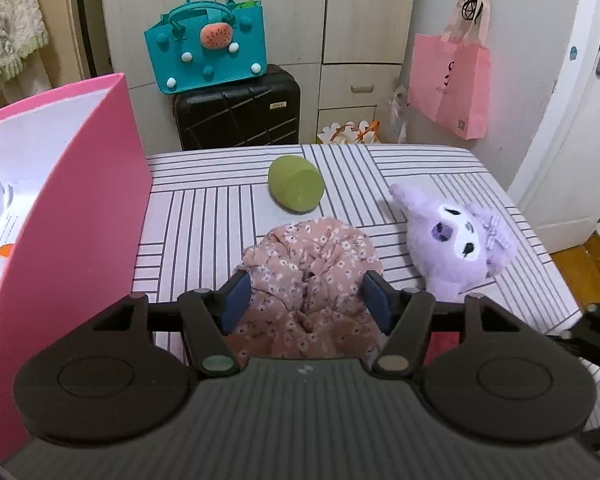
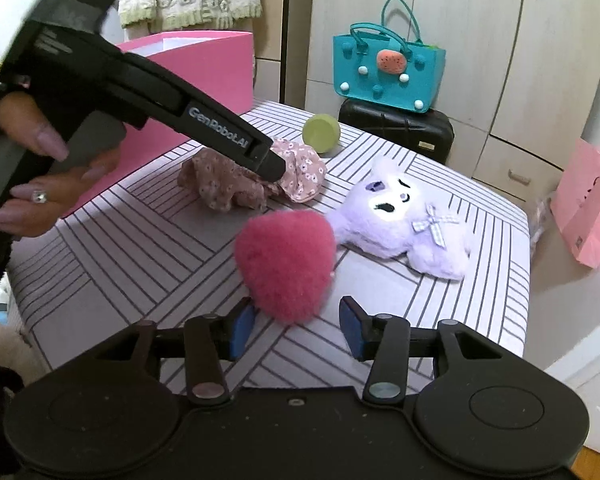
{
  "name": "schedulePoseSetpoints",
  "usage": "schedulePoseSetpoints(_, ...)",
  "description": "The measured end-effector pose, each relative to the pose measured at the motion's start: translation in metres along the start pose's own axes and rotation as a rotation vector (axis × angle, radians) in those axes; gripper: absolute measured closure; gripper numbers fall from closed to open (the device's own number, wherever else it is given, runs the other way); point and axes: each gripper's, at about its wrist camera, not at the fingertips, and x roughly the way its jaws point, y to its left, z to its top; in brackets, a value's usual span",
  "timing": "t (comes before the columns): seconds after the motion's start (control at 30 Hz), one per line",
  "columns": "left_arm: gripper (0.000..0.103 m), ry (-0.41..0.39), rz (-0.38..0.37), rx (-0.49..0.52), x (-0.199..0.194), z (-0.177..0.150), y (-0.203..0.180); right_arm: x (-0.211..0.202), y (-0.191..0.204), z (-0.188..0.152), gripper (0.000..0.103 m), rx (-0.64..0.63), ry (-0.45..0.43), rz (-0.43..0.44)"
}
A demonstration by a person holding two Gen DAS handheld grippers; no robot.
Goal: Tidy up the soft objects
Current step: 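Lift the floral cloth with the left tool while the right tool lifts the pom-pom ball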
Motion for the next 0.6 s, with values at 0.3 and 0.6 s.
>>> schedulePoseSetpoints(0.3,0.064,0.033,0.007,-0.049,0.019,-0.002,0.007,0.002,0.009,0.007,0.052,-0.012,-0.078,0.022)
schedulePoseSetpoints(0.6,0.085,0.021,-0.028,-0.045,0.007,-0.005,0.01,0.009,0.006,0.012,0.069,0.038,-0.105,0.122)
